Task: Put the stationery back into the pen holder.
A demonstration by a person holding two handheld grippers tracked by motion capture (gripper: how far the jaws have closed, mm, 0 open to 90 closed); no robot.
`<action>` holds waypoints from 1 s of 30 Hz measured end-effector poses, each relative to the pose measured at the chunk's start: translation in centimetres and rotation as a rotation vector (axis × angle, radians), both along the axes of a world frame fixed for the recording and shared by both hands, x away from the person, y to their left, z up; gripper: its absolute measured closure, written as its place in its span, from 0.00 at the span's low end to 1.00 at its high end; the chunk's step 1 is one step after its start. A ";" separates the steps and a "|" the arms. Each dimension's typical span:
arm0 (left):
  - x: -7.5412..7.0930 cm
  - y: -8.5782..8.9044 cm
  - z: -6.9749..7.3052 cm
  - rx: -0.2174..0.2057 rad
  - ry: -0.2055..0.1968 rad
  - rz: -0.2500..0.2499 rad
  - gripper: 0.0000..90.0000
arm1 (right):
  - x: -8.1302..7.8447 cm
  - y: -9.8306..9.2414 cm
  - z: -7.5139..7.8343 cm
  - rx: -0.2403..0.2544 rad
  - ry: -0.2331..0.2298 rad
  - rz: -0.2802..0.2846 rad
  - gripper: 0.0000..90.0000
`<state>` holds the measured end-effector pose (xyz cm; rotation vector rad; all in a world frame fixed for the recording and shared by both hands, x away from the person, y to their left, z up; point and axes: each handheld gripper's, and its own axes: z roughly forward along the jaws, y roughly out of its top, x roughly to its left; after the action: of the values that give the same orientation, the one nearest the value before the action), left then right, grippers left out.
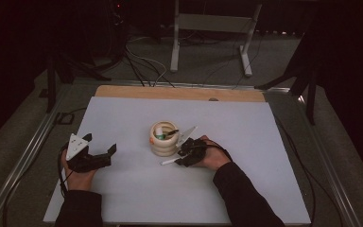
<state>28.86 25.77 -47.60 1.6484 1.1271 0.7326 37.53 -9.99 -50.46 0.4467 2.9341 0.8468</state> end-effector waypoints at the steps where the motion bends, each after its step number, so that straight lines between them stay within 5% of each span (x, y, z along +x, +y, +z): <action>1: 0.0 0.0 0.0 0.000 0.000 0.000 0.00 | -0.1 0.2 0.0 -0.003 0.001 0.008 0.68; 4: 0.0 0.0 0.0 0.000 0.000 0.000 0.00 | -0.3 0.4 0.1 -0.015 -0.010 0.020 0.73; 7: 0.0 0.0 0.0 0.000 0.000 0.000 0.00 | -0.9 0.8 0.2 -0.042 -0.024 0.068 0.87; 17: 0.0 0.0 0.0 0.002 0.001 0.001 0.00 | -1.9 0.7 0.6 -0.086 -0.019 0.121 0.88; 30: 0.0 -0.1 0.0 0.004 0.003 -0.001 0.00 | -2.6 -0.3 2.3 0.001 -0.065 0.094 0.88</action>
<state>28.85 25.68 -47.62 1.6537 1.1274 0.7322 34.91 -10.34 -48.13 0.2774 2.9152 0.8566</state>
